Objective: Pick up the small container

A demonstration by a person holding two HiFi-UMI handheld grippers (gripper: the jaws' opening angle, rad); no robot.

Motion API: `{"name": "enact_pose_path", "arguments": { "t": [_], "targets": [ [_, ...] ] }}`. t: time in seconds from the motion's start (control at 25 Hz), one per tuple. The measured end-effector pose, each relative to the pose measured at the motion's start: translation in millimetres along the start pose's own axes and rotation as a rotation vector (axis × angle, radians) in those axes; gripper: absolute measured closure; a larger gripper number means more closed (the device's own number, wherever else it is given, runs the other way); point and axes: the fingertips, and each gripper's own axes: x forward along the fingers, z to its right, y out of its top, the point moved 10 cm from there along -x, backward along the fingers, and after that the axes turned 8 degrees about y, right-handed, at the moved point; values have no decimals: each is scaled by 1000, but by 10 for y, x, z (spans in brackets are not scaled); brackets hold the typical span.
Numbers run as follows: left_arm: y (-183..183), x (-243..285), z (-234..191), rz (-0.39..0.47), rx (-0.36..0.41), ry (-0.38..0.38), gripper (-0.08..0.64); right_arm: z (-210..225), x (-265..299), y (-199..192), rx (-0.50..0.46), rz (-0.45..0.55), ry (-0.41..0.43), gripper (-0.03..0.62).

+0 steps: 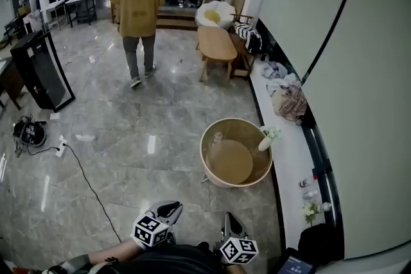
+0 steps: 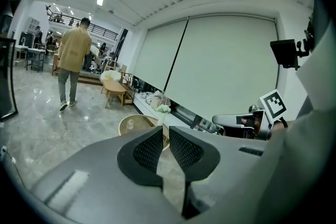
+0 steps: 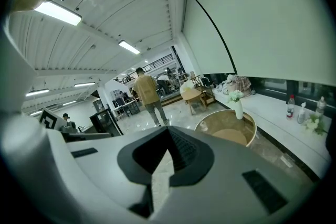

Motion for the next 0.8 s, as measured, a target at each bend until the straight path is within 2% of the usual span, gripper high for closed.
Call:
{"name": "enact_pose_path", "arguments": {
  "t": [0.44,0.6,0.8],
  "targets": [
    [34,-14,-470,-13,-46,-13,523,-268,357,-34,-2,-54,-23,594],
    [185,97,-481,6,-54,-1,523,-188,551,31,7,-48,3,594],
    [374,360,-463,17,-24,57,523,114,867,142,22,-44,72,594]
  ]
}}
